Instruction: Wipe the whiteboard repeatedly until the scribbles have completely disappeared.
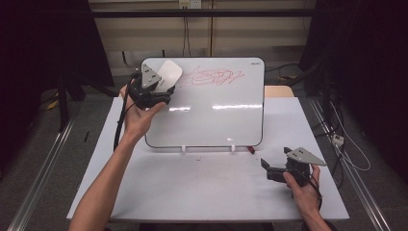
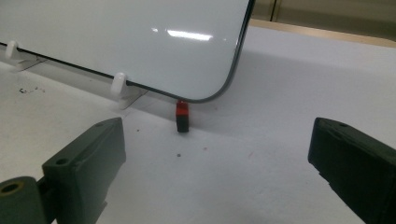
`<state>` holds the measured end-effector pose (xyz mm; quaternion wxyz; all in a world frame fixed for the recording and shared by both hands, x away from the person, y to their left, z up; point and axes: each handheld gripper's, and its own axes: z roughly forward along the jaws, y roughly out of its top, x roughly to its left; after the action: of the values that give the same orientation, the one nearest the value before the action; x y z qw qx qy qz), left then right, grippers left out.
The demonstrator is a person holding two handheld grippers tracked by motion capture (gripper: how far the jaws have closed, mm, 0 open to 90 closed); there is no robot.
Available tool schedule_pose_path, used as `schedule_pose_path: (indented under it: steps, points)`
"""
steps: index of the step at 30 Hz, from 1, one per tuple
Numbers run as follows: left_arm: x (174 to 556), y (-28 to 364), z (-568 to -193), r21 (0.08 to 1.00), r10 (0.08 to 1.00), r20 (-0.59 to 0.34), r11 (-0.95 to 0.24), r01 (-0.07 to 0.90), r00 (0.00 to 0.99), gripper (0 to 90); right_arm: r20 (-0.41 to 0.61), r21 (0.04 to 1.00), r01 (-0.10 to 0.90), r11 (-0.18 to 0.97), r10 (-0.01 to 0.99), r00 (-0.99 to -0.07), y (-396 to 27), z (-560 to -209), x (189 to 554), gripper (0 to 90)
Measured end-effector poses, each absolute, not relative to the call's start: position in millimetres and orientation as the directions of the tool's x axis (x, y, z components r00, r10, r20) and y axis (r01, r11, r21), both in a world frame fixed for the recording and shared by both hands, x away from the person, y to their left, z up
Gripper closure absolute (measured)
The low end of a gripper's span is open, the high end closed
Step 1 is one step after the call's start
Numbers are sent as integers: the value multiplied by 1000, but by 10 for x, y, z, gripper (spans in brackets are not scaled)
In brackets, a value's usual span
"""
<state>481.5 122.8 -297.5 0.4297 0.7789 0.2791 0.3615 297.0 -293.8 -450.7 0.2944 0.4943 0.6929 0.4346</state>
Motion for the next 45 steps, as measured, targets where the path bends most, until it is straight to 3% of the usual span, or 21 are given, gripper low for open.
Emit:
schedule_pose_path:
  steps: [21,45]
  points:
    - [5105,1068,-3099,800,727,455,-588,122,515,311,24,891,433,137,938,-346,-2920,-4516,2989,41]
    - [4952,874,-3344,769,682,464,-627,125,565,311,21,892,431,134,941,-337,-2949,-4510,2941,40]
